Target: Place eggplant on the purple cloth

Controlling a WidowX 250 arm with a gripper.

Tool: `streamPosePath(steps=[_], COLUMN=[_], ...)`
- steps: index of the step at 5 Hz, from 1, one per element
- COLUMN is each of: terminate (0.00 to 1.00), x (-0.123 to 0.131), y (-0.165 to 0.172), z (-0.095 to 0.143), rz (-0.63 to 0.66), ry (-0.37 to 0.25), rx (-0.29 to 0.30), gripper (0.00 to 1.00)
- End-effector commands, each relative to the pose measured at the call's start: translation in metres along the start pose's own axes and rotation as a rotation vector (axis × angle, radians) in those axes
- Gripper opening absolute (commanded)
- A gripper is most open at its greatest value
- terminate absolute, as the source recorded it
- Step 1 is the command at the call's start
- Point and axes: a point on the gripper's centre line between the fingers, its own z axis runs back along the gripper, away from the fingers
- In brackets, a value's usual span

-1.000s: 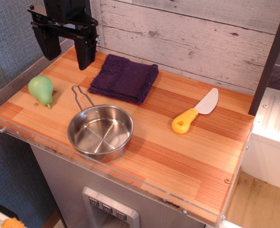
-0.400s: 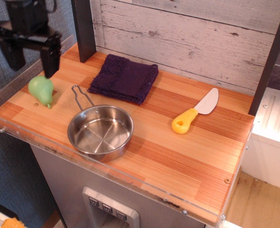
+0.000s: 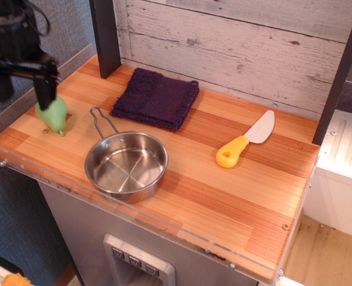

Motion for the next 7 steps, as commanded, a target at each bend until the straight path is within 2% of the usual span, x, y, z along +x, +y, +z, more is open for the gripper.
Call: streamPosePath(steps=[1, 2, 3, 4, 6, 7], terminate=[0.0, 0.0, 0.0, 0.0, 0.0, 0.0], x=[0.033, 0.043, 0.047, 0.044, 0.028, 0.026], y=[-0.003, -0.004, -0.009, -0.012, -0.016, -0.016], z=[0.003, -0.001, -0.007, -0.015, -0.023, -0.023], rz=[0.038, 0.065, 0.064, 0.071, 0.094, 0.089], ry=[-0.084, -0.089, -0.066, -0.027, 0.049, 0.063], rx=[0.044, 0.053, 0.069, 0.068, 0.114, 0.122], gripper=[1.0, 1.0, 1.0, 1.0, 1.0, 0.0])
